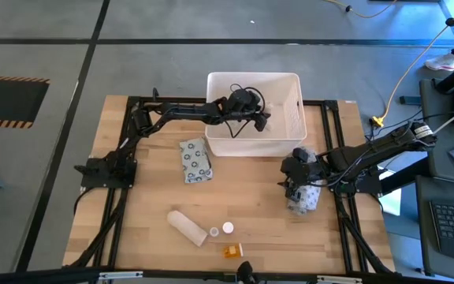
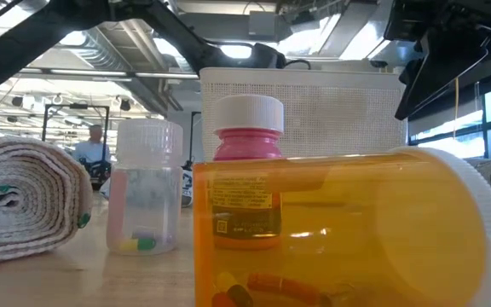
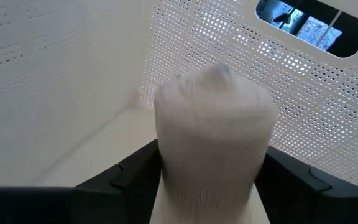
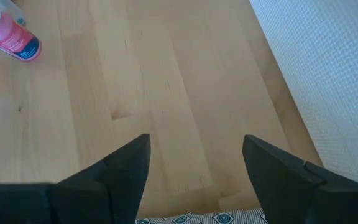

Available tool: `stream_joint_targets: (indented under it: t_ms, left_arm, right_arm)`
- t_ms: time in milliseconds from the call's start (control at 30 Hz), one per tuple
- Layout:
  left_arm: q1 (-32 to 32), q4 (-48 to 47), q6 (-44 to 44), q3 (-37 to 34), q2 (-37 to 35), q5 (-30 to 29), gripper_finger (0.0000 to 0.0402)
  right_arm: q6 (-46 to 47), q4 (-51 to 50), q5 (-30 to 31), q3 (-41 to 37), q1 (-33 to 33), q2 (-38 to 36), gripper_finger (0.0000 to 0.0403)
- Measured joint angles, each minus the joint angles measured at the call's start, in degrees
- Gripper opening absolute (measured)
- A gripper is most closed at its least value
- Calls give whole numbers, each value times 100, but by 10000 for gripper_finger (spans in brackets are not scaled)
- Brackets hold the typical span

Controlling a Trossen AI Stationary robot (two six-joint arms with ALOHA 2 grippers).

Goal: Pick & place medical supplies in basket/bin
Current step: Put the top brown bandage into the white bin, then put the pink pill bottle into the white bin

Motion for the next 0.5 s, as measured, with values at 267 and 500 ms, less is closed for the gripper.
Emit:
stream_joint_targets:
  t_ms: [267, 500]
  left_arm:
    - [-2, -23, -255, 0, 0, 73, 248]
    - [5, -18, -262, 0, -2, 308, 261]
  right_arm:
    - [136, -3, 0, 0, 0, 0, 257]
    - [136, -3, -1, 0, 0, 0, 257]
